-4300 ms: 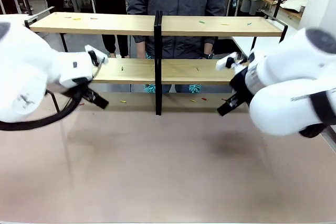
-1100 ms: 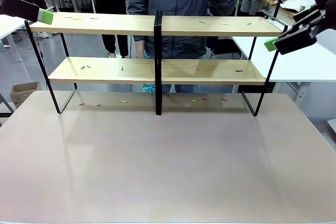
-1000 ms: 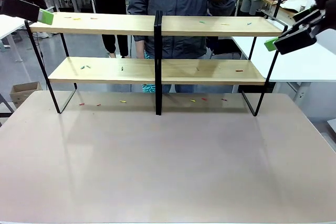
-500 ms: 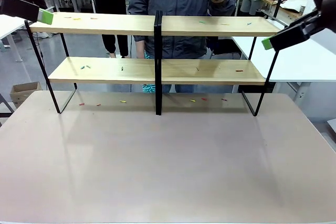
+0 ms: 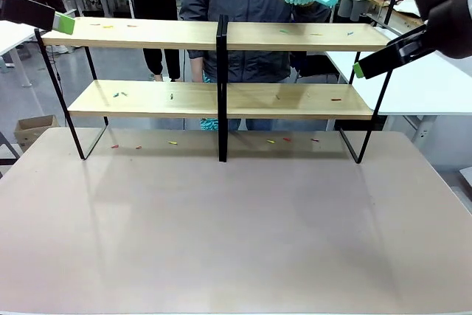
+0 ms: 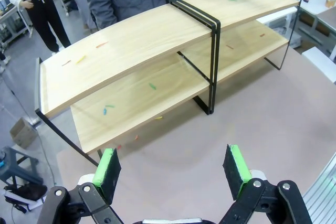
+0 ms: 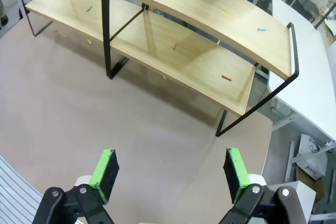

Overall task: Clean the shelves.
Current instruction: Pick up the Duster when the human hands it over.

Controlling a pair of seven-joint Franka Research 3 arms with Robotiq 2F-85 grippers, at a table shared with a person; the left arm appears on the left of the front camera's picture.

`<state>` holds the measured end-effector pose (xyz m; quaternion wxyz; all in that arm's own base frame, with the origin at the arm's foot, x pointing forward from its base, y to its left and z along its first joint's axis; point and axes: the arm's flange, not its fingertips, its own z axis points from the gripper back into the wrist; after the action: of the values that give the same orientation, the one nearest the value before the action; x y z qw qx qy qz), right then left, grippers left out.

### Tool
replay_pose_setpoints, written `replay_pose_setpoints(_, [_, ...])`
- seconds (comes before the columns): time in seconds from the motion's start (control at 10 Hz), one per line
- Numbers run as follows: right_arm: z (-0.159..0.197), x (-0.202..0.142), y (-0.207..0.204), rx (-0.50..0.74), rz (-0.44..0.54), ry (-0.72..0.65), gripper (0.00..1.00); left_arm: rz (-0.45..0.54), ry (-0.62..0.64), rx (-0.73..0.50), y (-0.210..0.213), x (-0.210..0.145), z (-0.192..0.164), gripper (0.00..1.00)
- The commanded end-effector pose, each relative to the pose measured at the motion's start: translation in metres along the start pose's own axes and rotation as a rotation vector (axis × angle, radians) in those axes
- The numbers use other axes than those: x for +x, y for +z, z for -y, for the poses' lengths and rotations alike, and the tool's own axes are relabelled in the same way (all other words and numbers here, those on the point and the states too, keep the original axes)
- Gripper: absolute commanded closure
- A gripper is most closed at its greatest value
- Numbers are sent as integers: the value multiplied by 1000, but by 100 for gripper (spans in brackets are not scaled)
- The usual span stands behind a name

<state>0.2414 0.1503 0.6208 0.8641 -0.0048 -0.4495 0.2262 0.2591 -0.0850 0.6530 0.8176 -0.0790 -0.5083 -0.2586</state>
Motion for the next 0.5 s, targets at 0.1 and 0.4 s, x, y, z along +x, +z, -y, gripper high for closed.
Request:
replay_pose_setpoints(0.1, [-9,-43,-8,-2,6,-159,0,1,-2,0,0,0,0,0])
replay_pose_setpoints(0.4, [-5,-40,4,-2,64,-240,0,1,-2,0,0,0,0,0])
